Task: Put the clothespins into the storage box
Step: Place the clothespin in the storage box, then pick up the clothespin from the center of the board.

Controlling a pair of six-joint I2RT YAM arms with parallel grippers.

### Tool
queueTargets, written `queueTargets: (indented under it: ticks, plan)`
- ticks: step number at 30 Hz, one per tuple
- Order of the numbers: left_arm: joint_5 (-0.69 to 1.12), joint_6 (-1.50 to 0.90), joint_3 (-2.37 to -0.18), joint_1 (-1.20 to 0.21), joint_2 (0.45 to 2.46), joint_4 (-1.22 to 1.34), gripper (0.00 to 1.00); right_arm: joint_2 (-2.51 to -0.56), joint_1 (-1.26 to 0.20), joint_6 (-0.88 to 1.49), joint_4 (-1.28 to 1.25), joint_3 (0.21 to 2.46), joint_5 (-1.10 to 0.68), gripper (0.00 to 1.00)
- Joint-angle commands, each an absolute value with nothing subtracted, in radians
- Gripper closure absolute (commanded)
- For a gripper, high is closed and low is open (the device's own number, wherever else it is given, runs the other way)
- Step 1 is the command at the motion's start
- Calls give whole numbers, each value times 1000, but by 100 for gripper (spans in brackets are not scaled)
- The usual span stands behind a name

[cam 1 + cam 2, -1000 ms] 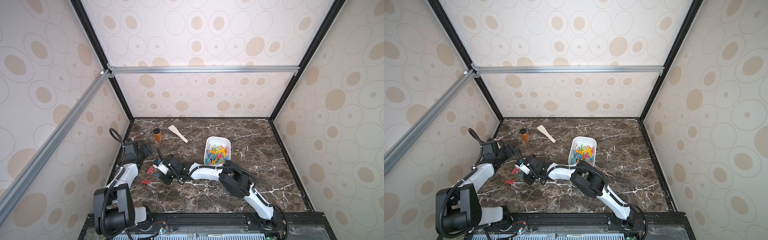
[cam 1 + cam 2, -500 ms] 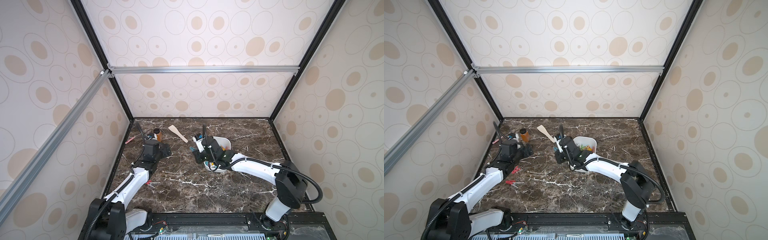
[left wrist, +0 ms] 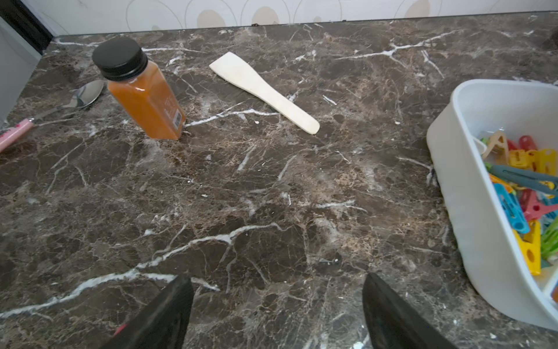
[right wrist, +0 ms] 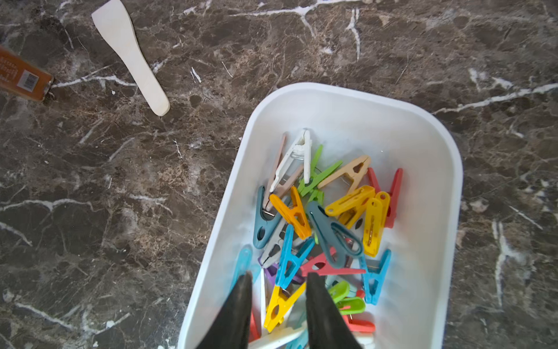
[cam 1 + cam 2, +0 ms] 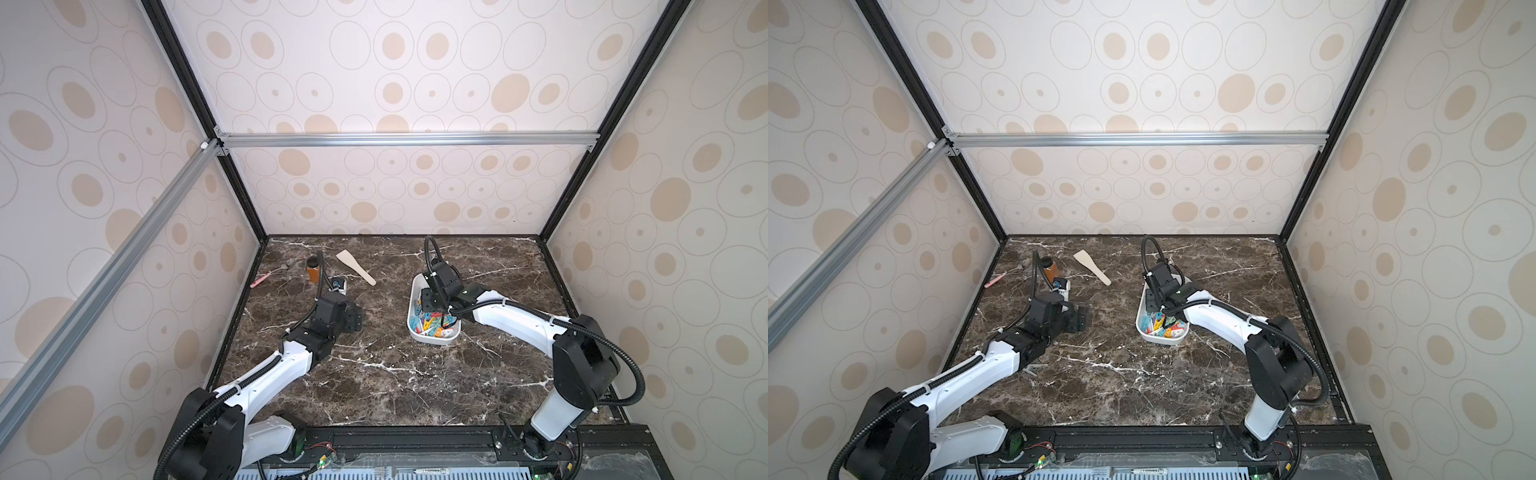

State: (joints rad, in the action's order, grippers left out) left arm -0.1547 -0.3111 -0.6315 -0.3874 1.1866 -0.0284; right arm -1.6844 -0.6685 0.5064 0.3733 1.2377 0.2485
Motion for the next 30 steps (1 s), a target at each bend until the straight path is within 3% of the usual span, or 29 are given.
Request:
queueTargets:
  ticks: [1,11,15,30]
  plan:
    - [-87,-336,-621,-306,1168,-72,19,-1669,-679,494,414,1256,263,67]
    - [-15,-367,-606,-63,1216,-188,26,-1675,-883,482,362,1225,177,70]
    - [6,-351,-623,16,1270,-211,38,-1675,-920,488,324,1201,182,71]
    - [-25,-231,-681,76,1395,-264,57,-1646,-921,460,288,1137,203,71]
